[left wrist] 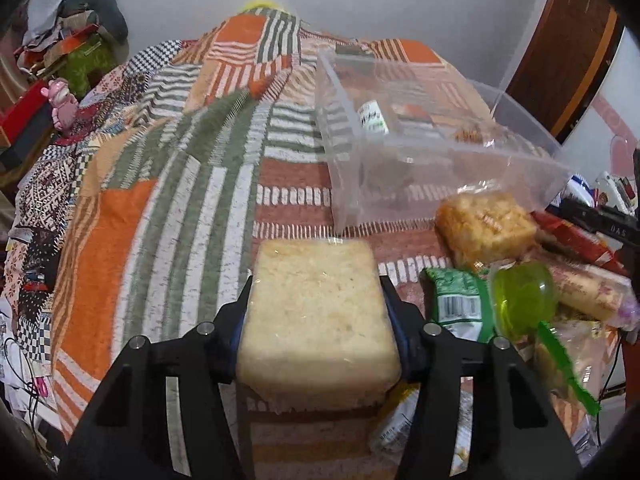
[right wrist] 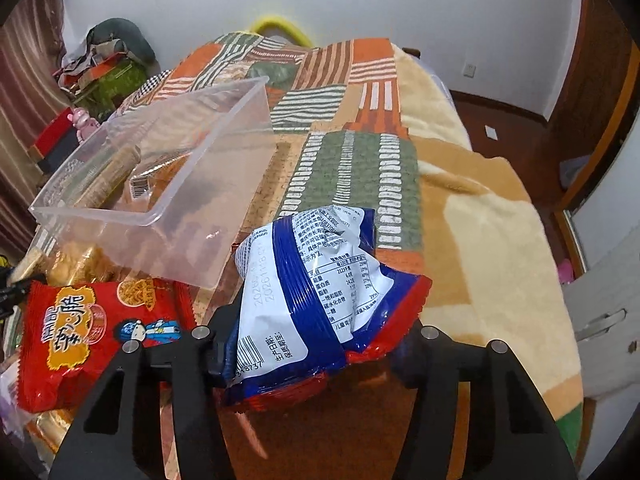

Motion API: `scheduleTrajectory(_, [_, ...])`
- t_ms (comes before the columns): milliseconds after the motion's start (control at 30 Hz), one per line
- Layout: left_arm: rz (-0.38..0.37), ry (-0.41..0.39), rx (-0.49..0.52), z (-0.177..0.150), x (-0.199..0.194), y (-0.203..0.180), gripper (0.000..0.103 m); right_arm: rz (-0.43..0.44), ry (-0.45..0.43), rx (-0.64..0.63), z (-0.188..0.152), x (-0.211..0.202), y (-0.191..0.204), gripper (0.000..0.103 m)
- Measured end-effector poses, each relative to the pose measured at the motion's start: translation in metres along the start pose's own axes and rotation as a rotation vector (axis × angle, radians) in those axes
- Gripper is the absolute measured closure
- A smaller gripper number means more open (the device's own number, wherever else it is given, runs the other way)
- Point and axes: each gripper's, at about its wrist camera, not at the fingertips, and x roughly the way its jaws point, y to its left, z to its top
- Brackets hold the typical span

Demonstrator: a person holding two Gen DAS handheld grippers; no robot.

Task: Organize snacks
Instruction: 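Place the bread loaf into the box with the left tool while the right tool drops the chip bag in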

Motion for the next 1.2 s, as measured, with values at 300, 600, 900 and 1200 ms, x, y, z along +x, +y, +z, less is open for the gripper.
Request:
scheduleTrajectory(300, [-0.002,-0.119,0.013,0.023,-0.044,-0.013,0.049,-0.028,-0.113,0.018,0.017,-0.042,-0.004,0.051])
scheduleTrajectory(600, [-0.028,-0.22,0.066,0.055,-0.071,-0.039,0.049,0.016,-0.222,-0.012,0.039,-0.068,0.014,0.051])
scheduleTrajectory(900, [-0.073,-0.229,0.113,0.087,-0.051,-0.07,0.049,0.08,-0.232,-0.055,0.057,-0.051,0.047,0.05])
scheduleTrajectory(1200, [-0.098,-0.177,0.14,0.11,-0.01,-0.092,0.049,0.115,-0.172,-0.083,0.07,-0.011,0.071,0.05])
